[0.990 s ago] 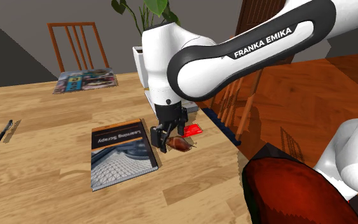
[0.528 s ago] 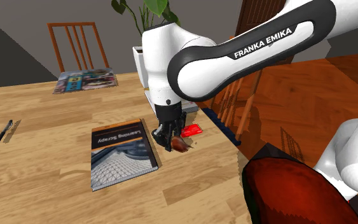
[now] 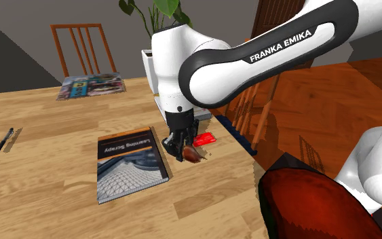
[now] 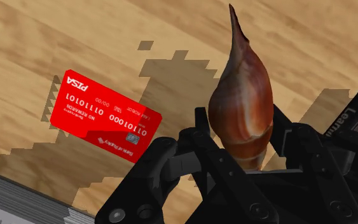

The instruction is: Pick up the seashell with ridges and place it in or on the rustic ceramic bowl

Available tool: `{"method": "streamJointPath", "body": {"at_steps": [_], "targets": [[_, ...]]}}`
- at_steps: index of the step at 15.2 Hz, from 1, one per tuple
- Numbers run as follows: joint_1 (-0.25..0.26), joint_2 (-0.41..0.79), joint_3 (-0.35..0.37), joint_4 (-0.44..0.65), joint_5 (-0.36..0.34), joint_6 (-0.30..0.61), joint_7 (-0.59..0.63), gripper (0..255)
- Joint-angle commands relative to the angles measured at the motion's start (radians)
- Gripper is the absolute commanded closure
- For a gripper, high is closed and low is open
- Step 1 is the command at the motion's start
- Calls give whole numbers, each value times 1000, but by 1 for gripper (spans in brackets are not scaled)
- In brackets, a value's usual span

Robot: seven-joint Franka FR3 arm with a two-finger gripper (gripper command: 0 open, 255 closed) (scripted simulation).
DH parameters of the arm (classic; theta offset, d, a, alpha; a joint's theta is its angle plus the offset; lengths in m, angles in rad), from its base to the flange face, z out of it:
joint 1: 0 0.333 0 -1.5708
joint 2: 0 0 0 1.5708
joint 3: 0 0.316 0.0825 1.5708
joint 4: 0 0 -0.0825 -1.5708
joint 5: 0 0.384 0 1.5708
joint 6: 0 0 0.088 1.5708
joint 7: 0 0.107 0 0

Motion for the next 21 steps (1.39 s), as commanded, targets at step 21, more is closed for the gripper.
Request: {"method": "streamJointPath", "body": {"at_steps": [21], "targets": [[-7,-63,-8,220,27,-276,-16,255]]}}
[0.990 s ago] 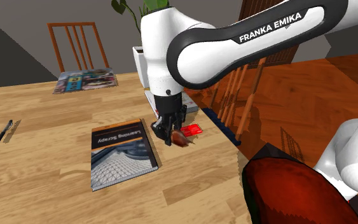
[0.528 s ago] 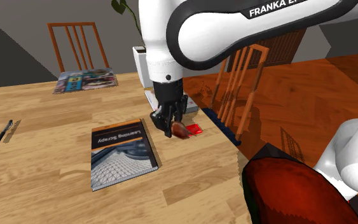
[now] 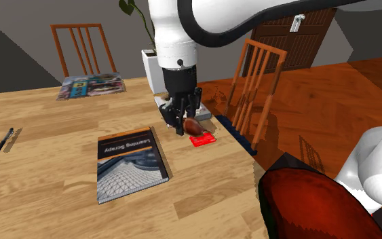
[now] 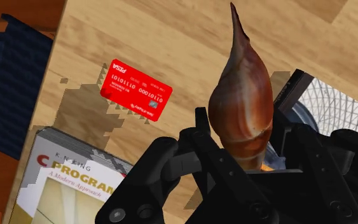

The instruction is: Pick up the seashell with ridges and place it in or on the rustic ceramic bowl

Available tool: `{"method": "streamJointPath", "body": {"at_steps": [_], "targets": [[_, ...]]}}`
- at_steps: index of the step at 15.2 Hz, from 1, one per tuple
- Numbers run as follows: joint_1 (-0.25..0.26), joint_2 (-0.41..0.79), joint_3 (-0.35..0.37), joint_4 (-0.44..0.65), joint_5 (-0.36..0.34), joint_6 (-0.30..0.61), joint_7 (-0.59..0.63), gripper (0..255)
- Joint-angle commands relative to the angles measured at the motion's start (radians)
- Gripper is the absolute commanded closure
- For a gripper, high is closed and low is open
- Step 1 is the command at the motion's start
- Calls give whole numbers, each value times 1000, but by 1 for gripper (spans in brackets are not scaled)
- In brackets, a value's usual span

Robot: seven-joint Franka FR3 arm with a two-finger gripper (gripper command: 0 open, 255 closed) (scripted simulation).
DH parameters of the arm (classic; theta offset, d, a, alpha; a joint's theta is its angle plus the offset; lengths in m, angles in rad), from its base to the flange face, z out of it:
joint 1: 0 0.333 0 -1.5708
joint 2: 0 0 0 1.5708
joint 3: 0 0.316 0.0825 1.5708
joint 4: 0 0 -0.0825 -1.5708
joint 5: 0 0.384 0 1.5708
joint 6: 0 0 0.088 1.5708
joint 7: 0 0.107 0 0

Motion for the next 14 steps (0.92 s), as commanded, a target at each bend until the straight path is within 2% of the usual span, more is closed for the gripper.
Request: {"method": "streamJointPath", "body": {"at_steps": [1,11,12,14], "targets": [[-1,2,-1,30,-1,-28,1,255],[-1,13,0,175,-7,-164,8,255],[-1,13,0,178,-7,-167,8,255],[2,-69,-2,95,32,-156,3,255]]}}
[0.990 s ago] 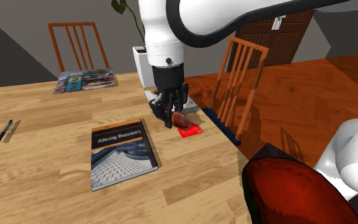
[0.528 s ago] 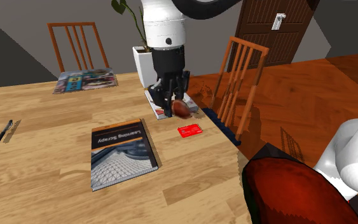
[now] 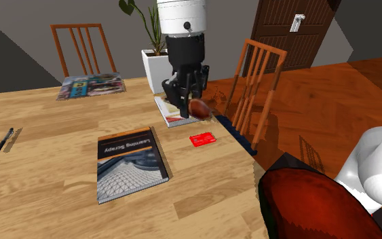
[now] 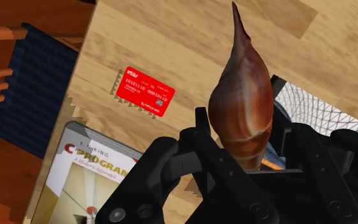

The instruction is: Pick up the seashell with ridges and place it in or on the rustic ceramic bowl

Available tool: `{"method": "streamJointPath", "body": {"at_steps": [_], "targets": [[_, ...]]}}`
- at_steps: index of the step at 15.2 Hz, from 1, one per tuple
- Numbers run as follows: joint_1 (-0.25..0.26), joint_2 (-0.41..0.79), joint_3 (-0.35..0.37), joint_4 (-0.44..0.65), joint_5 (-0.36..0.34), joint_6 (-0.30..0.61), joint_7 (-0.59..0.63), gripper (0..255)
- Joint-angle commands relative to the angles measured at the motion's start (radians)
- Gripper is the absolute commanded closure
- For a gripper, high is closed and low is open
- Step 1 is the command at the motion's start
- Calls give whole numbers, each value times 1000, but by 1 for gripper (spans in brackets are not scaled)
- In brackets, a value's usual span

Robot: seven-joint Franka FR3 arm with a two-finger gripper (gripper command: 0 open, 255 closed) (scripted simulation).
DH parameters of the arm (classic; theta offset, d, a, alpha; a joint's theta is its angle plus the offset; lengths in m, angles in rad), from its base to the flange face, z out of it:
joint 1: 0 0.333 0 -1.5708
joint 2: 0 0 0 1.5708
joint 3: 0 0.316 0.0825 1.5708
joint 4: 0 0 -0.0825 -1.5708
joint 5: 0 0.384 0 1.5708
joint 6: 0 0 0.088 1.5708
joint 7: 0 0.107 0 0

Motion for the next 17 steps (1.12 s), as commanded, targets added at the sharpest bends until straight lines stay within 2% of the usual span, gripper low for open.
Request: {"method": "streamJointPath", "body": {"at_steps": [1,9,17], "targets": [[3,-71,-4,-68,33,6,-8,255],[66,-374,-19,-323,167,-15,-7,255],[167,-645,-22,-496,280,-97,46,255]]}}
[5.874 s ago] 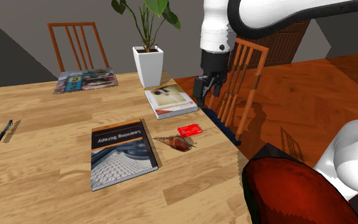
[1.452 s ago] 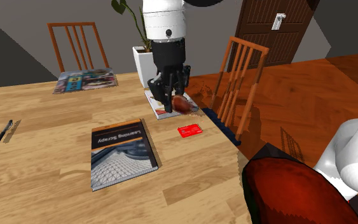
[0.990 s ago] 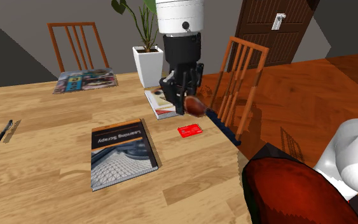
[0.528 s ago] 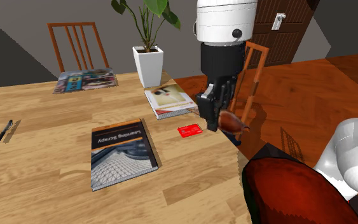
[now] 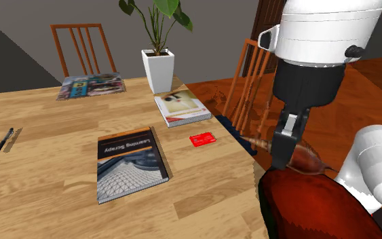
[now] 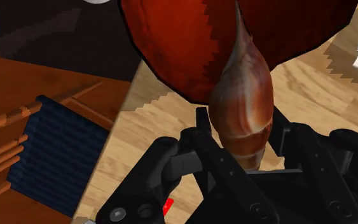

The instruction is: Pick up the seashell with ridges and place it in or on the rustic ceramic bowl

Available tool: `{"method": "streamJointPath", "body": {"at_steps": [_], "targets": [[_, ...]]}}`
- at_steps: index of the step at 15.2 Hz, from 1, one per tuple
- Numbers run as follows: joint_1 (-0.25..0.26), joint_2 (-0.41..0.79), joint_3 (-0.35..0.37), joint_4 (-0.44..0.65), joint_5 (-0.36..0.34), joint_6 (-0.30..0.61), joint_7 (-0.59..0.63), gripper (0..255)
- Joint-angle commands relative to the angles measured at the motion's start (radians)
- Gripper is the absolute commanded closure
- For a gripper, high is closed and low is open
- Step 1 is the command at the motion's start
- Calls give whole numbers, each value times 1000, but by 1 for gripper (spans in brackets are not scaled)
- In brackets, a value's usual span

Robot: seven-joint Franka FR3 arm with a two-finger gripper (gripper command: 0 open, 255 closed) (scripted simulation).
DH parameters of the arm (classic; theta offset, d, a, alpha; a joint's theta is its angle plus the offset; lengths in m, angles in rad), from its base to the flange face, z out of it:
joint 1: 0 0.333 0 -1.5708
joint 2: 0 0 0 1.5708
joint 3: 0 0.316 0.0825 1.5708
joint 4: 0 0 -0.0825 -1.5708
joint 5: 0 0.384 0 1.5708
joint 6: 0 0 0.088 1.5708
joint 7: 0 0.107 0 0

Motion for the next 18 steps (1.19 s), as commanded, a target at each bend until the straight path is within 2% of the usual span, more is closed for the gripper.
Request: {"method": "streamJointPath", "body": {"at_steps": [1,6,18], "targets": [[30,-71,4,-43,32,-23,23,255],[106,-224,18,-108,103,-99,92,255],[128,-267,70,-282,153,33,71,255]]}}
